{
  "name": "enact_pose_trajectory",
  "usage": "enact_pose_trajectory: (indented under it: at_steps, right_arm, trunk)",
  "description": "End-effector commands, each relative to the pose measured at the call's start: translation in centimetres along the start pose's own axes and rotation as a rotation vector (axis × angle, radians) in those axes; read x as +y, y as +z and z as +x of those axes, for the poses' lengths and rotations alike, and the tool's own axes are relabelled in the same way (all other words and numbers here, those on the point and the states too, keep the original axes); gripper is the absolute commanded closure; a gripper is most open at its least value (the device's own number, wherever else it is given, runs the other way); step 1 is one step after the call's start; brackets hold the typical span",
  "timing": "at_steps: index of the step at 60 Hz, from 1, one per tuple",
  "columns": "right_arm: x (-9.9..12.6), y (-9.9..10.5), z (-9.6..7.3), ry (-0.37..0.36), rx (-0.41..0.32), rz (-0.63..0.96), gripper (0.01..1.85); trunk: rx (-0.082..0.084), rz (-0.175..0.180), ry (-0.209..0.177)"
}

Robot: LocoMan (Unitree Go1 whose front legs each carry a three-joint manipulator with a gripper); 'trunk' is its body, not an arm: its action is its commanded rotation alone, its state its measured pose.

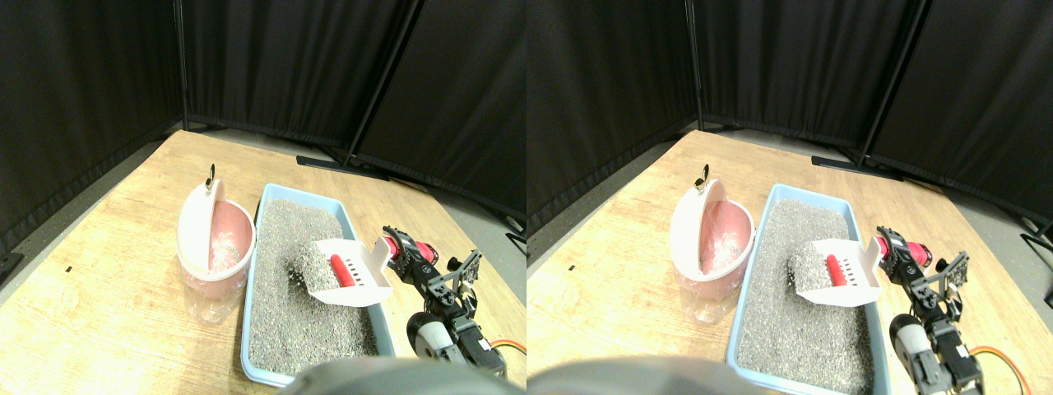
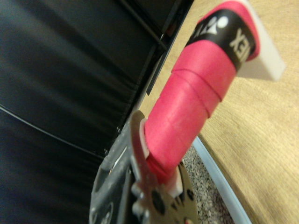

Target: Scoop (unimanual)

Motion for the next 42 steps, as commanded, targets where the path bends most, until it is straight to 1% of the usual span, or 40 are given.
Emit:
enact_pose_trajectory:
  at_steps: [1, 2, 3, 6, 10, 14, 17, 18, 22, 23, 26, 28, 31, 34, 42]
  right_arm:
    - [0.2, 1.0, 0.4, 0.050, -0.097, 0.071, 1.81]
    - [0.2, 0.9, 0.5, 0.052, -0.102, 0.085, 1.81]
    - [0.2, 0.9, 0.5, 0.052, -0.102, 0.085, 1.81]
    - [0.0, 0.8, 0.7, 0.058, -0.120, 0.117, 1.81]
    - [-0.2, 0.5, 1.1, 0.092, -0.160, 0.165, 1.81]
    - [-0.4, 0.2, 1.3, 0.091, -0.180, 0.203, 1.81]
    - [-0.6, 0.0, 1.5, 0.104, -0.191, 0.213, 1.81]
    - [-0.6, -0.2, 1.7, 0.114, -0.210, 0.237, 1.81]
    - [-0.7, -0.4, 1.8, 0.111, -0.230, 0.268, 1.81]
    - [-0.7, -0.5, 1.9, 0.124, -0.238, 0.279, 1.81]
    - [-0.7, -0.7, 2.0, 0.128, -0.250, 0.300, 1.81]
    - [-0.8, -0.8, 2.2, 0.148, -0.266, 0.308, 1.81]
    - [-0.9, -0.8, 2.3, 0.147, -0.271, 0.314, 1.81]
    - [-0.8, -0.7, 2.4, 0.135, -0.280, 0.355, 1.81]
    - [-0.7, -0.4, 2.6, 0.131, -0.275, 0.423, 1.81]
  trunk:
    - [0.009, -0.016, 0.008]
    - [0.001, -0.020, 0.016]
    - [0.000, -0.020, 0.016]
    - [-0.001, -0.020, 0.017]
    - [-0.002, -0.020, 0.018]
    - [-0.004, -0.019, 0.020]
    - [-0.005, -0.018, 0.020]
    - [-0.005, -0.018, 0.020]
    - [-0.007, -0.017, 0.022]
    - [-0.007, -0.017, 0.022]
    - [-0.009, -0.018, 0.025]
    - [-0.009, -0.019, 0.027]
    - [-0.009, -0.019, 0.027]
    - [-0.008, -0.020, 0.028]
    - [-0.008, -0.020, 0.028]
